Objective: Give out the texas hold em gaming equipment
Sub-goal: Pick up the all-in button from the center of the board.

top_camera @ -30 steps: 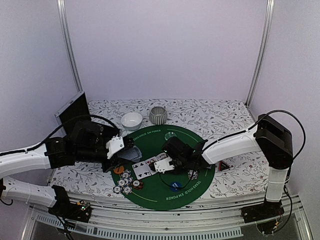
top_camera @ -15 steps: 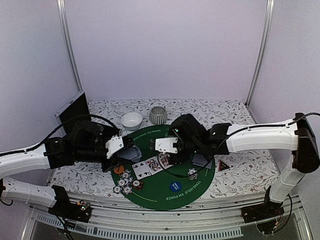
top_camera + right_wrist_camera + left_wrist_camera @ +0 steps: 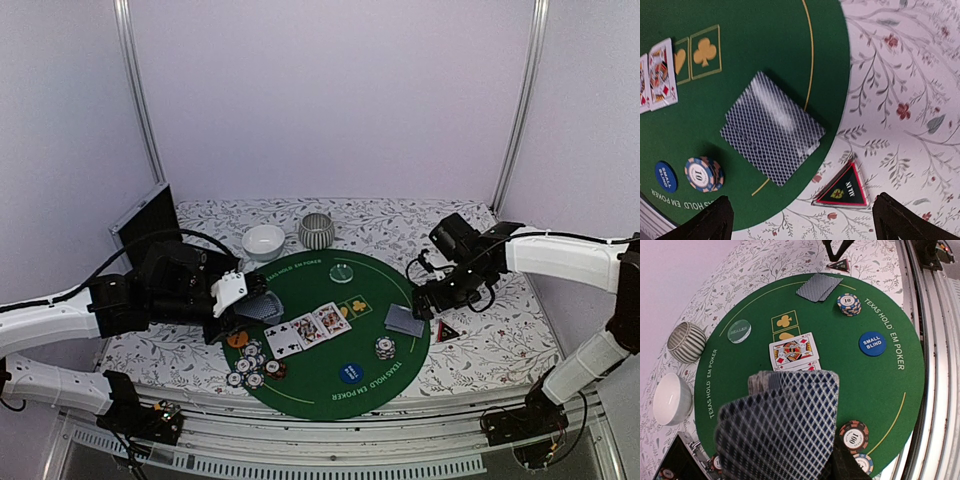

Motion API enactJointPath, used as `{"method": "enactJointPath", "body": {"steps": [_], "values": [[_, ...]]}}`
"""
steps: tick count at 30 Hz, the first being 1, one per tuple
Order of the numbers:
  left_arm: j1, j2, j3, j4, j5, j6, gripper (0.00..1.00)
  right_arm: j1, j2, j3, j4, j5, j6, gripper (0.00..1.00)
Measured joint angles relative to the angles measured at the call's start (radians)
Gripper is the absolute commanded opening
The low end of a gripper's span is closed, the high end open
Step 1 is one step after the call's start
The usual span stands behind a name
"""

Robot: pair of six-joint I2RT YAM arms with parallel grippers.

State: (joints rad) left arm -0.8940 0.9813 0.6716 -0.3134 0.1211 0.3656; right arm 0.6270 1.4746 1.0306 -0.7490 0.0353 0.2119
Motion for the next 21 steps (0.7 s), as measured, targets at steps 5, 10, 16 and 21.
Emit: {"method": "enactJointPath", "body": {"steps": [5,10,16,21], "values": [[0.000,0.000,0.000,0.000,0.002,0.000,0.35,-0.049,0.075,-0.003,-0.081,-0.076,0.008,0.99],[0.000,0.000,0.000,0.000,0.002,0.000,0.35,-0.093,0.134,0.051,-0.109,-0.091,-0.069,0.99],[0.000,-0.002,0.000,0.000,0.002,0.000,0.36,-0.095,0.168,0.087,-0.093,-0.068,-0.299,0.99],[0.000,-0.018,0.000,0.000,0.002,0.000,0.36,-0.095,0.210,0.025,-0.107,-0.077,-0.416,0.99]]}}
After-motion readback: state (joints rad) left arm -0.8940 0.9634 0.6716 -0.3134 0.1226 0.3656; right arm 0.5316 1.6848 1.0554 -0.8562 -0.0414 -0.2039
